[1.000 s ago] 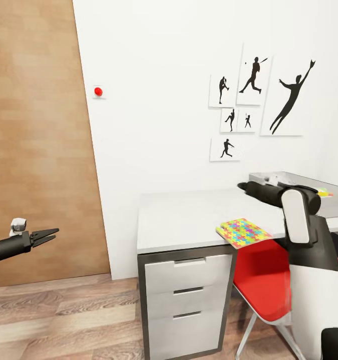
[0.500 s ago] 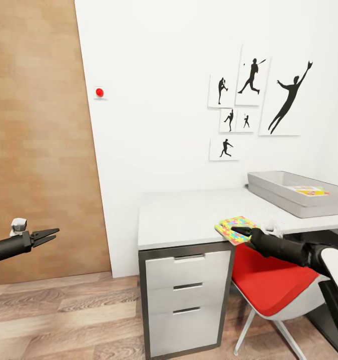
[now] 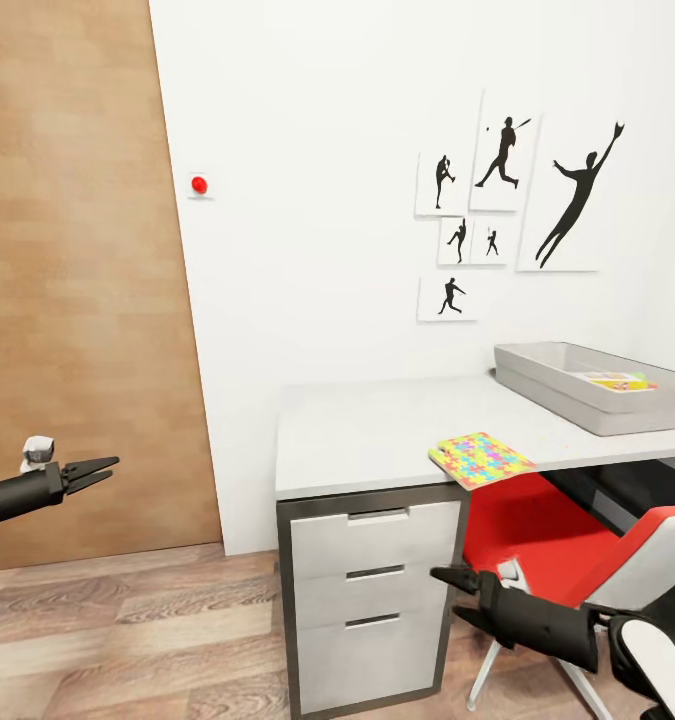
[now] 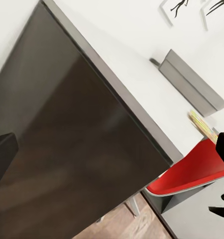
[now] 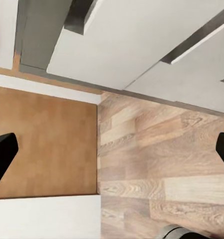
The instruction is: Put all the toys in the child's room - the three board games (two on the bed and one on the table), the two jigsaw puzzles on the table, and the tennis ball on the table - inside the toy box on the table in the child's room.
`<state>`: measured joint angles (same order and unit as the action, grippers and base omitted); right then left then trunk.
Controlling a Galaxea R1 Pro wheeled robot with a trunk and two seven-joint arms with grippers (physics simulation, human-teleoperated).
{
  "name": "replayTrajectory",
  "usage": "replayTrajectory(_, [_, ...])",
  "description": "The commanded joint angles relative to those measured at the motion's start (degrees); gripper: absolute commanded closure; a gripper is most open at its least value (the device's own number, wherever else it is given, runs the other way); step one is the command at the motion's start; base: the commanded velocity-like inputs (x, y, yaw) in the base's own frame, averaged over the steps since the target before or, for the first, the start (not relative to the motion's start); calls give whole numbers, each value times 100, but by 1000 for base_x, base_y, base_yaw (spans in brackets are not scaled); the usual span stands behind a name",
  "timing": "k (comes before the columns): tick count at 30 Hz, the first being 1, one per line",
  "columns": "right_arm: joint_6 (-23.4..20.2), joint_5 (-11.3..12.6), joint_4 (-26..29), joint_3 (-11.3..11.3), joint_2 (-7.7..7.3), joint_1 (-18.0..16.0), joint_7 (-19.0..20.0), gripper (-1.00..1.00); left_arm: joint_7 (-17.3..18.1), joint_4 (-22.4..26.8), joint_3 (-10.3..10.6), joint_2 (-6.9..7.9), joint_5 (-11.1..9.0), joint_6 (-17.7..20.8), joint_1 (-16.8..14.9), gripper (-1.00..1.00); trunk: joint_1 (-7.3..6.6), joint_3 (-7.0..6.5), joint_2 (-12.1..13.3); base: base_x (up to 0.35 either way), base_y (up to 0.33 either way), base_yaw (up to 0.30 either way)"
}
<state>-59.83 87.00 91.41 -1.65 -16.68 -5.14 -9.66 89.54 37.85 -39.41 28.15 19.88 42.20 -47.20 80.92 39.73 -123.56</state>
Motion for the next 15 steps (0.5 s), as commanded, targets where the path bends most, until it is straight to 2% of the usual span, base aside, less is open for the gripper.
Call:
replayTrajectory(1, [-17, 48, 2, 10, 69, 38, -34, -100, 46, 3, -23, -6, 60, 60, -8, -100, -1, 6, -3, 0, 0, 0])
replayTrajectory(5, [-17, 31, 5, 124, 228, 90, -2, -100, 46, 3, -23, -20, 60, 60, -8, -100, -1, 6, -3, 0, 0, 0])
replayTrajectory(8, [-17, 22, -46, 223, 254, 96, -1, -100, 46, 3, -23, -29, 60, 60, -8, -100, -1, 6, -3, 0, 0, 0])
replayTrajectory(14, [-17, 14, -193, 282, 254, 100, -1, -100, 46, 3, -23, -36, 61, 60, -6, -100, -1, 6, -3, 0, 0, 0])
replayTrajectory(15, [-17, -32, -227, 359, 265, 100, -1, -100, 46, 3, -23, -37, 63, 60, -5, -100, -1, 6, -3, 0, 0, 0])
